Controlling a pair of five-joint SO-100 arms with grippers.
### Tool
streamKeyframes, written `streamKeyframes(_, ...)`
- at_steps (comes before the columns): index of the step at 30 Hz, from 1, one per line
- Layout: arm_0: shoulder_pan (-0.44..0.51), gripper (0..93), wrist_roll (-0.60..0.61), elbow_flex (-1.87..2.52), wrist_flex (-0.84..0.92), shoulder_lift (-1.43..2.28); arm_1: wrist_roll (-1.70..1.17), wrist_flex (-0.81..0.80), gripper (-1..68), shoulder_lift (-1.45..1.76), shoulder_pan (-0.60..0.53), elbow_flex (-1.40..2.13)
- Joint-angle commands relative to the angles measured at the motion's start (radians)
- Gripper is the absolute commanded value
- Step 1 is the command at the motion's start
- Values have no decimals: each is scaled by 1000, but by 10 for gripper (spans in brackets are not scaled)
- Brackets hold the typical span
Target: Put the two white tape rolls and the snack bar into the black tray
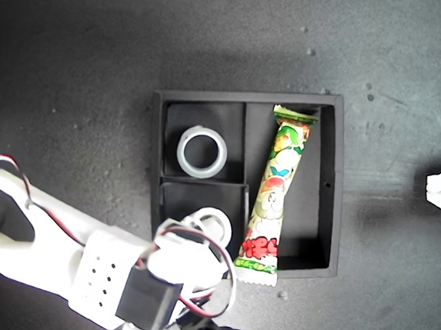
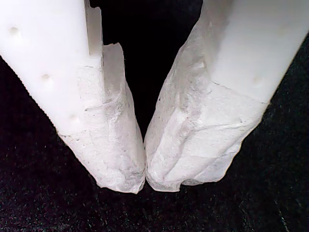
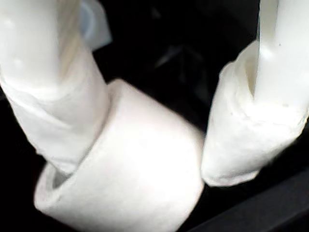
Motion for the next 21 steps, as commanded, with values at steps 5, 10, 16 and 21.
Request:
streamKeyframes(5,-44,181,72,100,21,259,-37,3,-3,9,9,12)
streamKeyframes(10,-81,154,103,301,21,537,9,40,0,9,32,12)
streamKeyframes(16,-120,1,52,821,17,1023,193,247,39,9,109,12)
streamKeyframes(21,-183,1,-14,1488,-135,1601,368,371,178,9,55,12)
